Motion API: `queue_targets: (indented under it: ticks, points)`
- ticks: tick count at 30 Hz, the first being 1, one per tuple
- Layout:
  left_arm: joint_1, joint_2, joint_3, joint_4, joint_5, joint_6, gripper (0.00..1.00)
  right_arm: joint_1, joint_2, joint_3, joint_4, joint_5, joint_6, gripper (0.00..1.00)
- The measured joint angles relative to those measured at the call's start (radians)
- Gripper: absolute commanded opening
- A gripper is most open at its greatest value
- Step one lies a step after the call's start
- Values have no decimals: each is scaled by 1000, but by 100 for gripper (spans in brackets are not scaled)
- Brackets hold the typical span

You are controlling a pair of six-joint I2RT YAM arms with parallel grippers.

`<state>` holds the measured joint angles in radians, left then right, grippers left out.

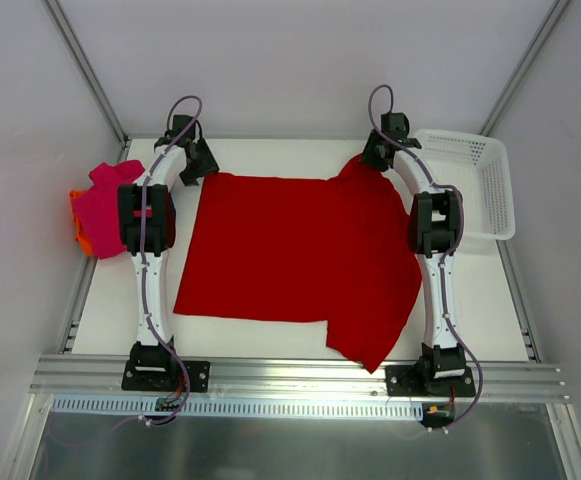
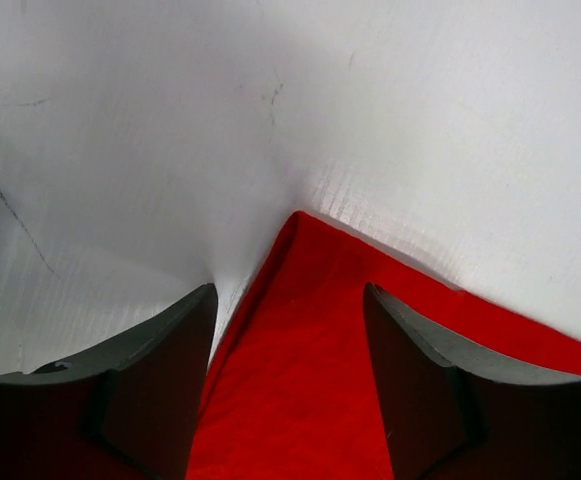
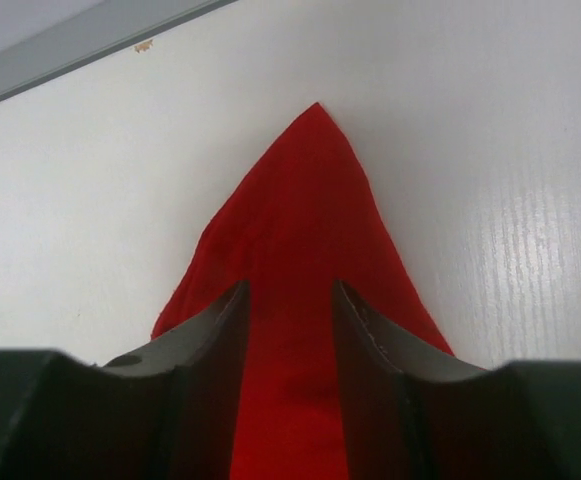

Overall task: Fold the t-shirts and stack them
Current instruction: Fold the tshirt

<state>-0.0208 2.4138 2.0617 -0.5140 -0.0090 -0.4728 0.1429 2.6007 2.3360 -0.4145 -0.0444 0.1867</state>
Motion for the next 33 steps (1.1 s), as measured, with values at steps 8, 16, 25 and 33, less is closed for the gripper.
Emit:
queue_targets:
  ticks: [8, 16, 25, 33]
  points:
    - [3, 6, 17, 0, 1, -9, 77, 5, 0, 0, 25, -24, 8, 60]
    - [3, 61, 106, 2, 74, -28, 59, 23, 0, 0, 70, -78, 26, 63]
    - [3, 86, 113, 0, 113, -45, 0, 37, -4, -44, 106, -91, 14, 62]
    - [3, 83, 105, 8, 102, -43, 0, 37, -6, -47, 88, -46, -5, 46]
